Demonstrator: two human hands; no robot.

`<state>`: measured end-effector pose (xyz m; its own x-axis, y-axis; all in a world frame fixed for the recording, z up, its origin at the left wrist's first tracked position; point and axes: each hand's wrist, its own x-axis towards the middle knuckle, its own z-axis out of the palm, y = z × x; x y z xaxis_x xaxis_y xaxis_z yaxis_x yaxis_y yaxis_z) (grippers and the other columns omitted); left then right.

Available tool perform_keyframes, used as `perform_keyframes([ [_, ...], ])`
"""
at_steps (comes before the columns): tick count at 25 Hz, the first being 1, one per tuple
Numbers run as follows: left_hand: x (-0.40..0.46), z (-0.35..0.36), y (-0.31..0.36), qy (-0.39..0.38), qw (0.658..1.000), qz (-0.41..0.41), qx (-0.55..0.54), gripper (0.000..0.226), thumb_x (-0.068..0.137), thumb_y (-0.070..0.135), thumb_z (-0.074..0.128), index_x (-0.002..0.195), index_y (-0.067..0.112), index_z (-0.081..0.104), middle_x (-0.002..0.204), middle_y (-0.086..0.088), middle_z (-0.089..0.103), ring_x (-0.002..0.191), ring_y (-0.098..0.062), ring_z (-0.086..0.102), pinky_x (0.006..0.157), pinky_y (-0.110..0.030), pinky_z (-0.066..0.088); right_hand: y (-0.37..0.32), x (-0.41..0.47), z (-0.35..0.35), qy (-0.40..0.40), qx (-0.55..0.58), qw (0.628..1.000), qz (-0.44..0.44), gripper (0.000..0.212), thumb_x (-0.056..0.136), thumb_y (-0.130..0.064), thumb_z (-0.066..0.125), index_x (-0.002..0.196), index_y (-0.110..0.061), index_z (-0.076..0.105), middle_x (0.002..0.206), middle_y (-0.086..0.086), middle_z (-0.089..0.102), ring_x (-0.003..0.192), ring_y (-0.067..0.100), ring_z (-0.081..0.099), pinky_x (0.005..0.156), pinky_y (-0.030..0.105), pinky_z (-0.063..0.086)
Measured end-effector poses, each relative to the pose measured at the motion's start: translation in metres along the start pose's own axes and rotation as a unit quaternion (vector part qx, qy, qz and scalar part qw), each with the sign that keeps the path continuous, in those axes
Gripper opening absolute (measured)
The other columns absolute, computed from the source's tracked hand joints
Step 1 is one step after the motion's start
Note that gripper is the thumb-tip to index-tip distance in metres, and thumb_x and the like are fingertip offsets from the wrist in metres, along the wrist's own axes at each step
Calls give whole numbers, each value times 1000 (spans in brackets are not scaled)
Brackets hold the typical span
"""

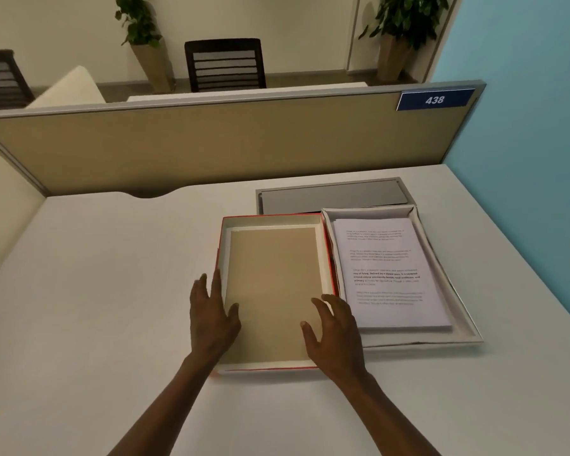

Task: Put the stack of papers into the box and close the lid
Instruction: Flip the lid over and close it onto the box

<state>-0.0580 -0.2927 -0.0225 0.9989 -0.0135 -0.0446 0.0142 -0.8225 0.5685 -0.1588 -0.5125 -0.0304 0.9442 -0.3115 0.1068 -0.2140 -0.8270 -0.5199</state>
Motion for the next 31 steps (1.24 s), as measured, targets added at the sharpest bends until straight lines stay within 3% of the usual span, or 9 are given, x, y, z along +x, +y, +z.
perform_keyframes([
  [5,-3,-3,-28,-44,993,-90,-69,53,90,18,71,140,7,56,131,-15,70,113,-36,68,98,-42,54,2,-14,16,-70,-56,996,1,69,95,-52,49,154,-18,33,165,7,21,153,25,14,121,40,26],
  [8,-2,-8,-35,-51,983,-113,-131,39,93,7,62,131,8,65,121,-16,74,94,-30,68,92,-39,55,0,-17,17,-65,-65,996,0,69,96,-52,46,154,-17,33,165,9,18,153,26,13,122,39,23],
  [12,2,-22,-39,-79,963,-128,-223,42,99,14,59,140,17,58,128,-9,68,97,-25,64,85,-36,51,2,-15,17,-63,-66,996,8,68,97,-54,42,154,-19,31,166,8,16,153,24,12,121,35,21],
  [16,-3,-35,-32,-64,951,-107,-282,45,98,23,65,142,25,55,133,-1,59,94,-15,64,85,-37,49,-8,-12,6,-64,-36,997,19,68,95,-57,45,153,-25,31,165,3,18,152,22,17,118,34,29],
  [18,-7,-44,-25,-57,942,-94,-316,47,96,24,67,141,27,55,136,0,58,98,-7,63,88,-39,50,-25,-5,-10,-37,25,999,20,65,92,-54,54,148,-24,41,161,2,30,148,21,29,113,35,37],
  [20,-12,-54,-14,-50,937,-74,-338,49,96,26,69,142,27,55,140,0,59,106,-15,64,92,-43,53,-49,6,-30,19,100,995,-15,57,89,-48,63,139,-21,53,149,2,48,136,19,46,106,33,47],
  [22,-19,-65,1,-48,930,-53,-359,52,93,31,71,142,31,55,143,4,58,115,-23,63,94,-47,56,-79,23,-53,73,157,984,-53,49,87,-45,68,129,-21,61,131,-3,63,115,10,60,89,18,51],
  [25,-35,-80,36,-46,924,-29,-378,61,83,47,77,139,40,55,139,15,55,117,-19,61,93,-47,58,-123,52,-83,54,242,968,-32,44,85,-49,69,123,-27,62,107,-13,67,85,-1,64,66,2,43],
  [31,-51,-90,96,-58,934,4,-352,85,66,63,70,144,41,44,133,23,48,113,-10,56,97,-41,56,-151,94,-98,-33,324,942,84,57,86,-40,72,136,-17,54,99,-2,69,89,16,71,76,34,62],
])
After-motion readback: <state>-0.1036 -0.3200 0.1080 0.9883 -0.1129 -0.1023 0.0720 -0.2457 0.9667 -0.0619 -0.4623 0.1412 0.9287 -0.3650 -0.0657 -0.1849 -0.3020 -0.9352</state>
